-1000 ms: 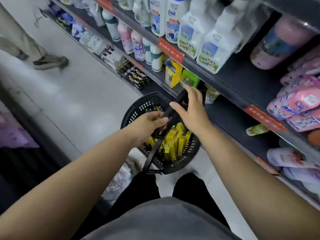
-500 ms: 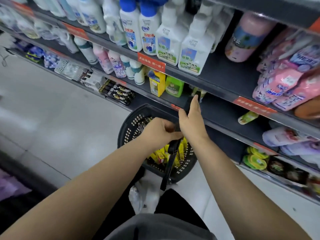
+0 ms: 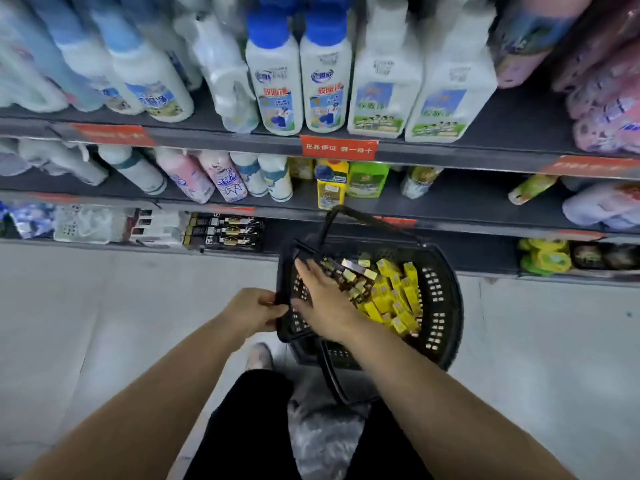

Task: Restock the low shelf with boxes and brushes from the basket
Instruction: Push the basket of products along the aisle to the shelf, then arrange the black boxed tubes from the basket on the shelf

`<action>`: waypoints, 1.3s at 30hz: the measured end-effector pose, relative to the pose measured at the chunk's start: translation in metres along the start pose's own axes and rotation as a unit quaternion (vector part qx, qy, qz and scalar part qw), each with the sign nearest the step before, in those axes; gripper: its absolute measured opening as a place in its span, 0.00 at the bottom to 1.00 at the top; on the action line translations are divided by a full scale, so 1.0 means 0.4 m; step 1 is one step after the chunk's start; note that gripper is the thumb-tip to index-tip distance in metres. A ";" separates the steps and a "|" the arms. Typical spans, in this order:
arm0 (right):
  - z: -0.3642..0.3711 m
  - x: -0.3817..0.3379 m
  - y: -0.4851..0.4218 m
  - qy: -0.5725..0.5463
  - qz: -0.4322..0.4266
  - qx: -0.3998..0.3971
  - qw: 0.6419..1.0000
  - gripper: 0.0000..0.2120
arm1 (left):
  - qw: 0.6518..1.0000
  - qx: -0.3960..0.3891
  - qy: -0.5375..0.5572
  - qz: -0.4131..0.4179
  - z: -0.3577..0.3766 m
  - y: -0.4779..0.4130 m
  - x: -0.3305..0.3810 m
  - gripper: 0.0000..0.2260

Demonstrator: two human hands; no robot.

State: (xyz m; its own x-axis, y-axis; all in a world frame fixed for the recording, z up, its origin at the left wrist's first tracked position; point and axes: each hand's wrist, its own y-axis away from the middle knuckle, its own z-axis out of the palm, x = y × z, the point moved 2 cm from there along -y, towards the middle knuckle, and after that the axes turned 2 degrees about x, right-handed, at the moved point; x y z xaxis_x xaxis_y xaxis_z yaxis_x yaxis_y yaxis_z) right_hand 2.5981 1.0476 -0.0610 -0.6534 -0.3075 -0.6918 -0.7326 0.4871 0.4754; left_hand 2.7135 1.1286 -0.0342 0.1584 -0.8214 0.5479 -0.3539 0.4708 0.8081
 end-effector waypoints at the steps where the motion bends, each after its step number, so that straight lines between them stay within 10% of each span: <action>1: 0.053 0.000 -0.011 -0.008 0.019 -0.012 1.000 0.31 | 1.000 0.006 -0.009 -0.005 -0.026 -0.030 -0.027 0.05; 12: 0.237 0.284 -0.171 -0.039 0.142 0.008 0.989 0.21 | 0.978 0.009 -0.210 0.002 -0.077 -0.400 -0.331 0.31; 16: 0.247 0.470 -0.223 -0.034 0.193 0.050 0.979 0.18 | 0.921 0.117 -0.347 0.134 -0.009 -0.527 -0.339 0.38; 21: 0.259 0.648 -0.326 0.018 0.183 0.113 0.976 0.22 | 0.757 0.154 -0.415 0.481 0.108 -0.622 -0.318 0.25; 28: 0.330 0.824 -0.442 0.178 0.043 0.179 0.967 0.29 | 0.696 0.118 -0.394 0.588 0.222 -0.747 -0.378 0.16; 34: 0.337 0.848 -0.388 0.059 0.079 0.242 0.965 0.22 | 0.727 0.140 -0.409 0.534 0.247 -0.738 -0.395 0.13; 37: 0.327 0.849 -0.321 -0.191 0.141 0.215 0.947 0.22 | 0.741 0.145 -0.437 0.488 0.287 -0.712 -0.406 0.15; 39: 0.336 0.825 -0.277 -0.374 0.135 0.186 0.899 0.24 | 0.818 0.134 -0.368 0.421 0.306 -0.699 -0.410 0.20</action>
State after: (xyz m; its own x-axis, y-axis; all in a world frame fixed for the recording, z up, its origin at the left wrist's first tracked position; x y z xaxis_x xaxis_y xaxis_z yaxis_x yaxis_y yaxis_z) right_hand 2.4891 1.0022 -0.4151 -0.3856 0.4301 -0.8163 -0.3614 0.7436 0.5625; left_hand 2.6737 1.0922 -0.3762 -0.8082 -0.2594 0.5286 -0.2566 0.9632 0.0804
